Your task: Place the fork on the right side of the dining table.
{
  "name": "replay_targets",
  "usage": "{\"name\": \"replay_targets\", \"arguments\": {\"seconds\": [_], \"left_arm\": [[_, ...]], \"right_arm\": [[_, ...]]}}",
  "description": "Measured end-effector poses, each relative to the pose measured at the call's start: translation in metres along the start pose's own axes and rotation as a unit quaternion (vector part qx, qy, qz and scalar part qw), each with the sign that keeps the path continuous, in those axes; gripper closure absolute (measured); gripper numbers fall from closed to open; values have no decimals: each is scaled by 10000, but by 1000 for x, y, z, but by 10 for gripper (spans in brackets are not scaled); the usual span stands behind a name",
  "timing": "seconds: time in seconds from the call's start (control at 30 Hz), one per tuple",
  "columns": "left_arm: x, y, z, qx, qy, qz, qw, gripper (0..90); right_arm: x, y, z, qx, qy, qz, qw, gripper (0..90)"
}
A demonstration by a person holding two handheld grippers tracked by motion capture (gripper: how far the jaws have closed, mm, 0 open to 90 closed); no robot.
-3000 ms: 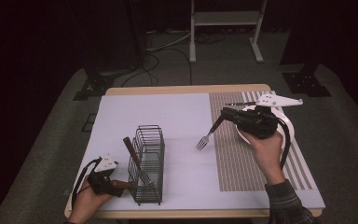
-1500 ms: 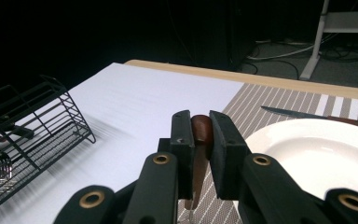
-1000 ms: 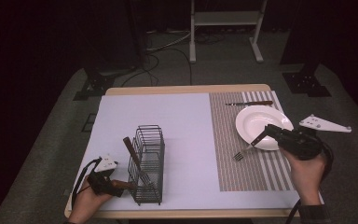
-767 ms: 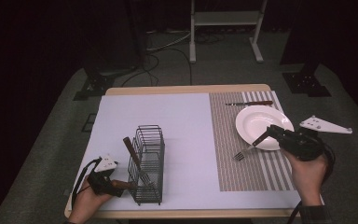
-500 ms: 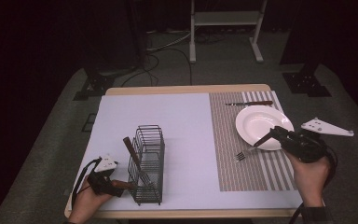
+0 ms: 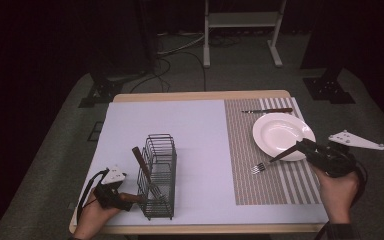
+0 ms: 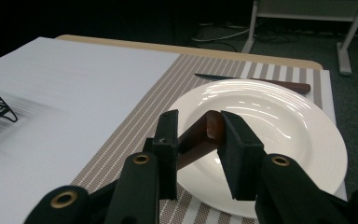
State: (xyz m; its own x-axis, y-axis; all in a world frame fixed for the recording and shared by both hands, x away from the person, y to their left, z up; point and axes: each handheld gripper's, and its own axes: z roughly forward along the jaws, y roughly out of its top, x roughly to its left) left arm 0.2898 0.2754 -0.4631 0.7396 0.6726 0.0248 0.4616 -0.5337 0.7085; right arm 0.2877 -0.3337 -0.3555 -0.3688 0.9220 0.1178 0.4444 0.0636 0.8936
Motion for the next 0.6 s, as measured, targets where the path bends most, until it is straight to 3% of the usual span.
{"name": "replay_targets", "arguments": {"seconds": [0.6], "left_arm": [[0, 0, 0, -12, 2, -3, 10000, 0]], "right_arm": [[-19, -19, -2, 271, -271, 326, 9987, 628]]}}
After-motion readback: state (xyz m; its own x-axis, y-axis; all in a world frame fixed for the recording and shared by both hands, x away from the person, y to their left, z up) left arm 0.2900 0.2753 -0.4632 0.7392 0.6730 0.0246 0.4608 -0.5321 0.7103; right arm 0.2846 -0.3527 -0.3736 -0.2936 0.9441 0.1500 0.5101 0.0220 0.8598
